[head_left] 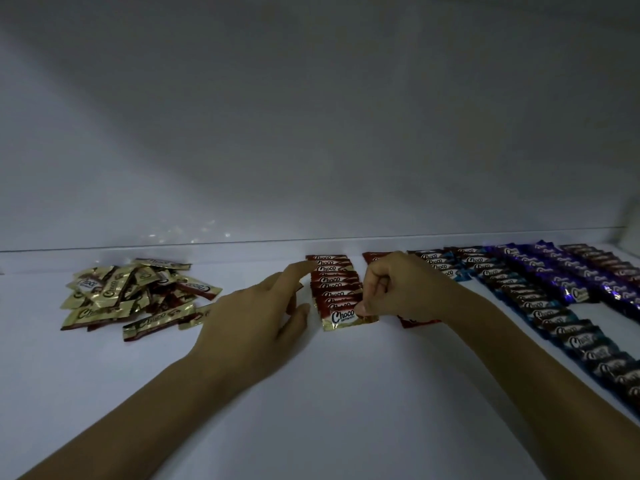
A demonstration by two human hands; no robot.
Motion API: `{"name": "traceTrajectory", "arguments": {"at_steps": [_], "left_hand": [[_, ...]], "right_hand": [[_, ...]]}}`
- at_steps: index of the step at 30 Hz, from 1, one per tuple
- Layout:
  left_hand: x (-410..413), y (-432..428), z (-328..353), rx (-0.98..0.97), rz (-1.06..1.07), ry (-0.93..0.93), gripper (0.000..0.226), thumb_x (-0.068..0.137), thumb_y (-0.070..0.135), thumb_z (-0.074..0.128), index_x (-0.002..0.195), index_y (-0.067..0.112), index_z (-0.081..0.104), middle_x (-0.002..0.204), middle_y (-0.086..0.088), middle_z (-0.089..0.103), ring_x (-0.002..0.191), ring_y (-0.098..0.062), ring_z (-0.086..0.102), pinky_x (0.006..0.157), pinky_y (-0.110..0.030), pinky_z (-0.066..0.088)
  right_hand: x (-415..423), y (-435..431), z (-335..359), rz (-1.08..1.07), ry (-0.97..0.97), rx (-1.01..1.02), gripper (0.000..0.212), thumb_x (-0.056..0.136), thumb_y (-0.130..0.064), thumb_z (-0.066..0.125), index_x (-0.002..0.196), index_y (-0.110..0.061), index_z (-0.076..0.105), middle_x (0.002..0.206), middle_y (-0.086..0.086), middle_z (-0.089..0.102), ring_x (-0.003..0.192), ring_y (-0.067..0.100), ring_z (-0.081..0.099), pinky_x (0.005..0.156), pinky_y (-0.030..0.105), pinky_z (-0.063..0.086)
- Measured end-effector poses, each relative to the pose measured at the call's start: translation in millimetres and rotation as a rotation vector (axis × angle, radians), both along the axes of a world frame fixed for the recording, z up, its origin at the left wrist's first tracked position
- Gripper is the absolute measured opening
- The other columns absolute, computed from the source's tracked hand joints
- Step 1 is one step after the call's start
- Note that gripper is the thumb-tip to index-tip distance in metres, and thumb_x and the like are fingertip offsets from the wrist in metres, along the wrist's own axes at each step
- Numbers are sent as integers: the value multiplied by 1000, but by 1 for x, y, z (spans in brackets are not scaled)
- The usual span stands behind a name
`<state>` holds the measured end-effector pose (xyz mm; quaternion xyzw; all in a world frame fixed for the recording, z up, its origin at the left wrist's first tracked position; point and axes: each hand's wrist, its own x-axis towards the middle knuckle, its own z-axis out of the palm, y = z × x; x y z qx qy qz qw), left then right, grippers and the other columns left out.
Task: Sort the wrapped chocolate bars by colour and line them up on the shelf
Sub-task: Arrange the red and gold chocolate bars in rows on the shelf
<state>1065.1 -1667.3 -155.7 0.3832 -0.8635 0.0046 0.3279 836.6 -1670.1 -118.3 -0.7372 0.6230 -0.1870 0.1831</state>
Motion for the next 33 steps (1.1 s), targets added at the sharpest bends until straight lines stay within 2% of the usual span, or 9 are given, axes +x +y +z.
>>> {"name": "traceTrajectory", "arguments": {"at_steps": [5,9,12,16,19,23,25,29,33], "left_hand": [[-2,-5,-3,174,-19,202,39,100,20,31,137,31,34,96,18,63,78,-6,60,60,-21,42],[-5,-4,12,664,-158,764,20,102,16,38,95,17,56,102,12,73,100,-2,64,74,-21,47],[-8,-3,24,1003,-304,1150,16,95,16,44,91,10,57,108,2,73,103,-7,67,68,-18,53],[-9,-3,29,1091,-457,1315,21,88,24,45,97,10,59,117,-2,70,108,-10,65,77,-32,57],[-7,-3,30,1070,-486,1308,31,85,28,48,107,15,65,117,0,70,108,-9,65,73,-26,57],[-1,-4,27,638,-301,941,19,90,33,56,92,31,75,101,13,72,96,-3,66,78,-18,50],[9,-9,25,174,-168,653,13,89,27,61,89,32,73,82,17,68,76,-2,63,68,-12,46],[26,-14,29,-633,-105,110,18,90,20,61,85,11,76,65,3,61,51,-16,55,47,-27,44],[20,-6,31,-779,-128,-51,14,89,23,65,84,14,74,64,2,60,48,-17,49,44,-27,36]], "right_hand": [[-1,1,3,-38,-8,-98,22,71,-33,80,66,-26,59,71,-6,65,67,10,61,66,27,50],[10,6,8,-79,-154,-264,19,78,-38,72,71,-22,63,70,-1,69,66,15,66,65,31,55],[35,19,12,32,-523,-137,23,75,-47,65,74,-24,68,72,-3,71,66,10,69,59,21,54],[73,28,-1,228,-625,-122,4,81,-27,69,79,-24,71,67,-9,69,59,5,64,52,14,47],[80,26,-9,213,-598,-247,7,82,-12,71,79,-18,73,63,-14,65,58,1,59,55,11,41],[66,24,1,73,-699,-302,5,84,-12,68,81,-15,71,74,3,70,68,19,66,63,30,55],[58,23,7,-18,-740,-288,5,85,-20,67,85,-17,71,74,-1,71,66,13,68,59,21,53],[54,23,10,-87,-916,78,47,74,-54,59,90,-12,72,78,4,74,71,18,72,59,18,53],[62,26,8,123,-1064,216,25,75,-35,66,85,-14,76,88,11,74,83,22,72,73,25,56]]}}
